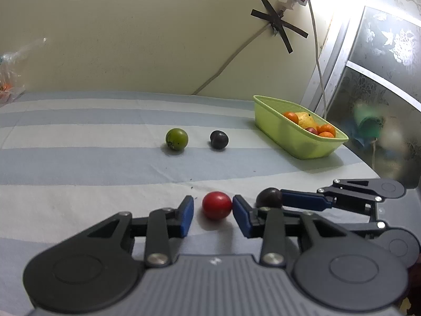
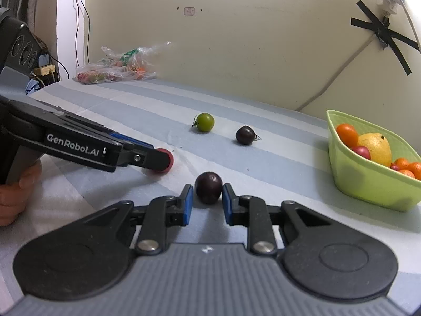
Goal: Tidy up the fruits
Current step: 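Carry both tomatoes over the basket and open both grippers, then move both tools back toward the green tomato and the last dark tomato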
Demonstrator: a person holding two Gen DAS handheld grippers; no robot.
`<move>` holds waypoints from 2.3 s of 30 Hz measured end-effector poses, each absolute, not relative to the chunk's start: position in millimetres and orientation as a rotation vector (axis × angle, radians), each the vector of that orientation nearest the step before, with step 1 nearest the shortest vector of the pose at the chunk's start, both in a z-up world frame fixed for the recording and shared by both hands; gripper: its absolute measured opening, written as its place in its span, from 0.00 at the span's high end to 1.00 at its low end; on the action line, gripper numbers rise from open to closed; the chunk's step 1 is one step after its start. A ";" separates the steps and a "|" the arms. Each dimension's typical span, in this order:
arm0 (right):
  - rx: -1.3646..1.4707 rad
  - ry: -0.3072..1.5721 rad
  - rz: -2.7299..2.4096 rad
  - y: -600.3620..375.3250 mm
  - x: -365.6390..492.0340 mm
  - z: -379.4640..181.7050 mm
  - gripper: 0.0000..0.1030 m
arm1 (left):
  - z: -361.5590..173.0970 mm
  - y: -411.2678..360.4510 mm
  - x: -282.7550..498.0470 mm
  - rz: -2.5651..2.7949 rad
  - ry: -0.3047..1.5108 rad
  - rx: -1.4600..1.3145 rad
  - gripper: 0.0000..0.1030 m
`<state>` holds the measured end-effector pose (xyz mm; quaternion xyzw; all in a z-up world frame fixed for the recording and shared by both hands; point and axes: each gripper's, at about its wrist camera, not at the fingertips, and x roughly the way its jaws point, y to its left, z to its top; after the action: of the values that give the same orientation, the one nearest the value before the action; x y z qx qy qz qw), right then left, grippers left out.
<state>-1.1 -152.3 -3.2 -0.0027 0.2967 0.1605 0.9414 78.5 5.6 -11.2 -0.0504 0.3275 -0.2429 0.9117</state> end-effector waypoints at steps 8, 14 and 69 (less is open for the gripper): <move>0.014 0.617 0.332 -154.5 0.6 -4.2 0.73 | -11.2 -3.4 82.8 -0.493 0.673 -0.073 0.70; 0.035 0.590 0.322 -159.9 -3.3 -1.4 0.77 | -9.4 -8.5 81.7 -0.519 0.672 -0.082 0.74; 0.247 0.399 0.170 -204.6 11.1 19.8 0.55 | -6.9 56.1 154.8 -0.196 0.633 -0.330 0.58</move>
<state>11.1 -204.6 19.8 0.1223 0.1976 0.0841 0.9690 154.8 56.1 -6.9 -0.1615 0.3094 -0.0955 0.9322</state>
